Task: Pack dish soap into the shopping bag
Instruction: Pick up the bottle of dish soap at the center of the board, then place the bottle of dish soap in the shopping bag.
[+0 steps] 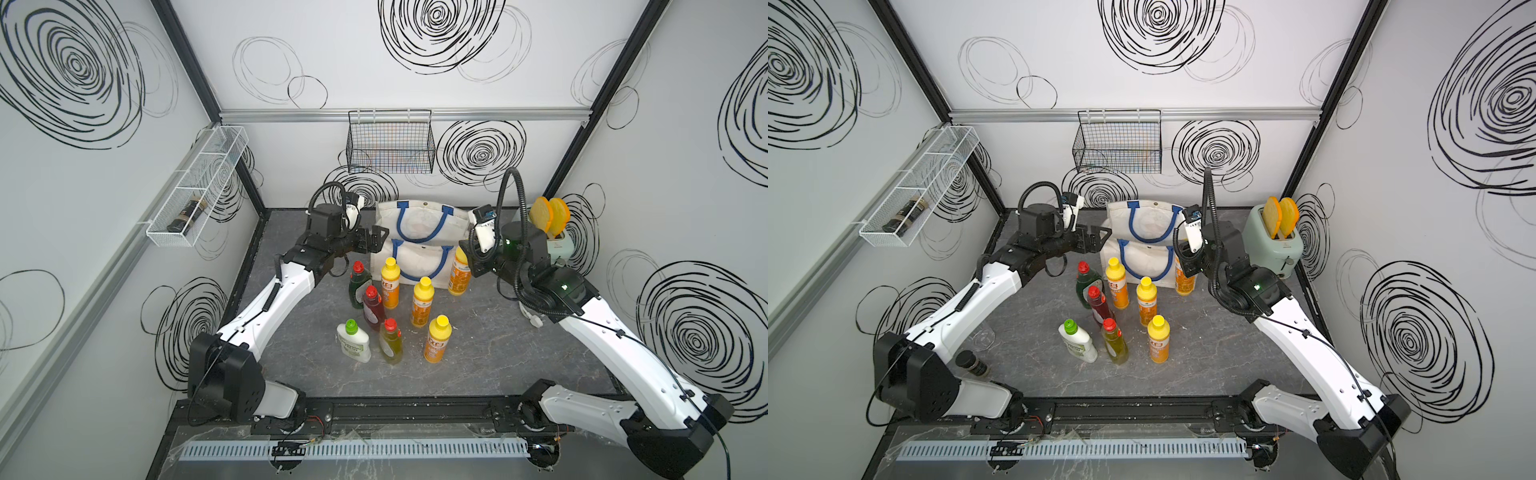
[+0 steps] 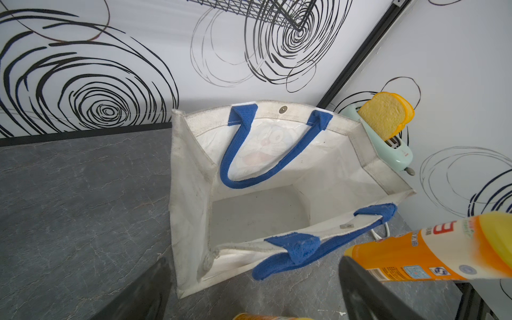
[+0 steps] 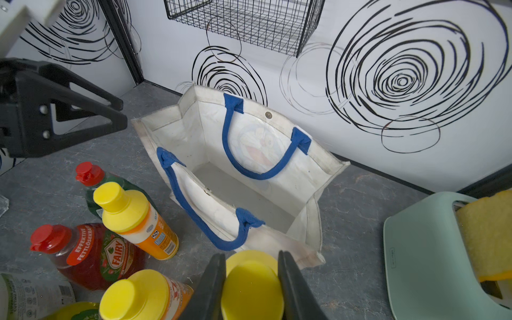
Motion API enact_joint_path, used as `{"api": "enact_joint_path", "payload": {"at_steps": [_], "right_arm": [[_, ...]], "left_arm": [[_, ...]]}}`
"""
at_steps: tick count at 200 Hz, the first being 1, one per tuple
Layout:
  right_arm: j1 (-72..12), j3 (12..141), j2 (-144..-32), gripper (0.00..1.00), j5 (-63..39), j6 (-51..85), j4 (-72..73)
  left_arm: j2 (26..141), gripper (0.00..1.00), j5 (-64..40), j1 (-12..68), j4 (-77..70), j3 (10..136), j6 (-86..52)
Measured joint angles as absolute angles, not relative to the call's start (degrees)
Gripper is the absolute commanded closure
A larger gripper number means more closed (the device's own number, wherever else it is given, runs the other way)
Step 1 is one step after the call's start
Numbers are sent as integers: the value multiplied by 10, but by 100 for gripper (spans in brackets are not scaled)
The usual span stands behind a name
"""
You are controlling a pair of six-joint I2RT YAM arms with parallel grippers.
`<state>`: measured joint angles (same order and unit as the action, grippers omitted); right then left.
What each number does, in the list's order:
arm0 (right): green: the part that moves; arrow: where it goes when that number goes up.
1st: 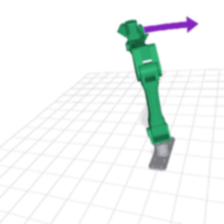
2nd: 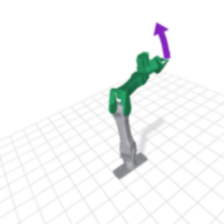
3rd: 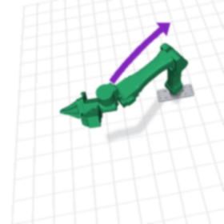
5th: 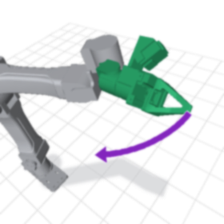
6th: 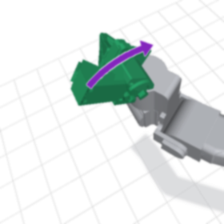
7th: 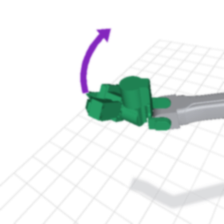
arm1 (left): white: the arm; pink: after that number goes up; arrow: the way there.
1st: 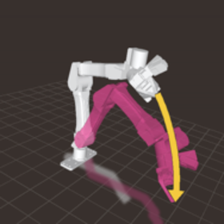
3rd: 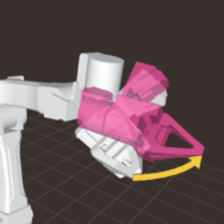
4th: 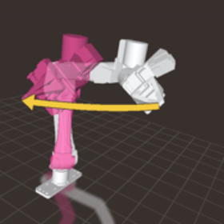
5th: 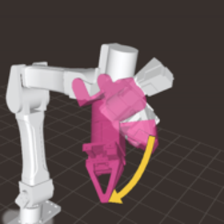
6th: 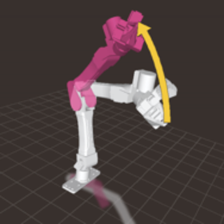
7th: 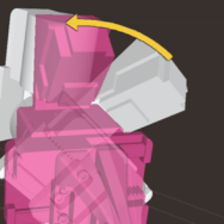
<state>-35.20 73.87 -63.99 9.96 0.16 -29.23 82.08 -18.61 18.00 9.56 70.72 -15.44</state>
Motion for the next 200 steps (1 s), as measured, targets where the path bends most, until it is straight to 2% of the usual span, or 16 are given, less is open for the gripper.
{"api": "enact_joint_path", "payload": {"at_steps": [200], "right_arm": [[-329,1107,-825,100,48,-18,-373]], "left_arm": [[821,4,-192,180,95,707,-154]]}}
